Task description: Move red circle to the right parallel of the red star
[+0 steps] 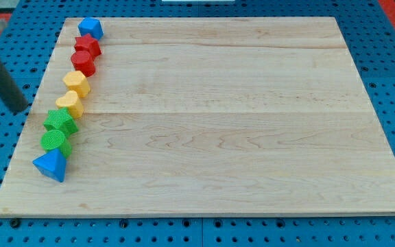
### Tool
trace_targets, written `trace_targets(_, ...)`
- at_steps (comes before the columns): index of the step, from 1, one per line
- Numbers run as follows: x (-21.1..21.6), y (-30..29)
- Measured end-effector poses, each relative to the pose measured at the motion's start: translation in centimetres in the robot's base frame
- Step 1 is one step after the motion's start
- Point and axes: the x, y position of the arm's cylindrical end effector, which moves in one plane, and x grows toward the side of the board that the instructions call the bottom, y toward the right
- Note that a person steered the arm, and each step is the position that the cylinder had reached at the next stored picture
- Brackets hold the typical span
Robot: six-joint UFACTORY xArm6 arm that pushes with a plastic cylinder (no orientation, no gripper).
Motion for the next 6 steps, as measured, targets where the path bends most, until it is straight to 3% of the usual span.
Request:
trace_targets(1, -4.7, 0.0)
trace_targets(3, -7.5, 12.6)
trace_targets(4, -7.5, 10.0)
trace_targets(6, -10.5, 18.2)
